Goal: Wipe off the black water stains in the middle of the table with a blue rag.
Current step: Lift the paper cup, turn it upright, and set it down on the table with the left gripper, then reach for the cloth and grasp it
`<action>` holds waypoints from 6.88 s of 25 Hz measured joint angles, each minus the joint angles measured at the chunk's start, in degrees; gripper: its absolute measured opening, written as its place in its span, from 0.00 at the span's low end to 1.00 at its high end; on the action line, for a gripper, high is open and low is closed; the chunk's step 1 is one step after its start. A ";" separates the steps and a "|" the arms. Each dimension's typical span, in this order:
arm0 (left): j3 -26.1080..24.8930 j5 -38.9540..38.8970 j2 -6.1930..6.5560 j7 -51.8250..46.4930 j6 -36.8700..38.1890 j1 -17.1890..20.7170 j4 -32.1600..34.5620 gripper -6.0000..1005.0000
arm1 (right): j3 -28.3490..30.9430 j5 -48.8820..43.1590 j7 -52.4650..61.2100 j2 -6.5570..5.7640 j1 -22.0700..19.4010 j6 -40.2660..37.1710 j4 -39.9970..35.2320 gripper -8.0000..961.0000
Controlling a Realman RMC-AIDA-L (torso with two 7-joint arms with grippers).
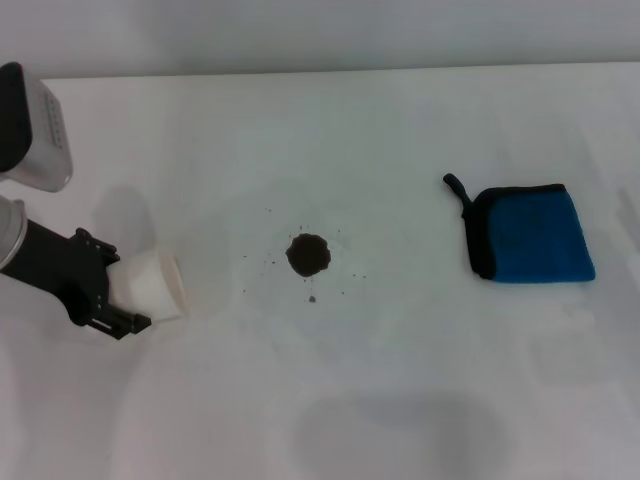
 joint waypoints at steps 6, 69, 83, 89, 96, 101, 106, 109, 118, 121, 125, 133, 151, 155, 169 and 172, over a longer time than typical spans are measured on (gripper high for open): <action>-0.10 -5.57 -0.02 0.50 0.09 -0.01 -3.22 0.76 | -0.74 0.00 0.00 0.00 -0.03 -0.14 -0.17 0.91; -0.25 -67.12 -0.36 58.62 -13.11 39.04 34.20 0.62 | -1.50 0.65 11.65 -0.44 -6.93 9.41 -9.35 0.91; -0.27 -75.42 -0.43 73.78 -9.18 45.26 38.91 0.60 | -1.77 0.26 11.70 -0.53 -6.65 7.84 -9.57 0.91; -0.26 -76.44 -0.52 76.18 -9.18 45.77 39.28 0.60 | -1.90 0.26 11.82 -0.53 -6.63 7.73 -9.82 0.91; -0.26 -76.51 -0.44 73.70 -9.37 43.68 39.38 0.59 | -2.12 0.16 11.92 -0.53 -6.67 7.94 -9.84 0.91; -0.26 -76.53 -0.45 65.66 -9.49 42.83 39.42 0.60 | -2.20 0.13 11.94 -0.53 -6.97 8.16 -9.69 0.91; -0.26 -76.08 -0.42 60.06 -9.85 42.37 39.22 0.59 | -2.38 0.03 11.95 -0.53 -6.98 8.27 -9.69 0.91; -0.26 -75.94 -0.54 60.19 -12.25 42.35 39.27 0.59 | -2.80 0.00 11.95 -0.53 -6.94 8.29 -9.70 0.91; -0.34 -75.85 -0.63 62.66 -15.51 42.89 39.66 0.59 | -2.99 -0.01 11.95 -0.53 -7.00 8.42 -9.31 0.91; -0.36 -75.86 -0.69 64.13 -16.11 43.50 40.41 0.59 | -2.99 -0.01 11.95 -0.52 -6.99 8.18 -9.25 0.91; -0.36 -75.85 -0.72 67.89 -16.63 44.77 41.55 0.61 | -2.99 -0.01 11.93 -0.53 -6.95 7.85 -9.16 0.91; -0.32 -75.80 -0.72 71.86 -17.13 47.17 43.21 0.63 | -2.99 0.00 11.55 -0.53 -6.80 7.47 -8.80 0.91; -0.22 -76.79 -0.47 73.21 -16.18 47.22 42.65 0.85 | -2.99 0.00 11.36 -0.53 -6.80 7.33 -8.82 0.91; -0.25 -76.67 -0.45 73.21 -15.90 47.40 42.76 0.88 | -2.99 0.00 11.35 -0.53 -6.66 7.13 -8.87 0.91; -0.27 -76.15 -0.27 73.33 -8.28 54.98 42.55 0.89 | -3.25 -0.64 11.16 -0.53 -6.03 5.61 -10.90 0.91; -0.25 -76.78 -0.28 73.33 -5.12 57.28 42.50 0.89 | -3.16 -0.64 11.19 -0.57 -6.00 5.59 -11.51 0.91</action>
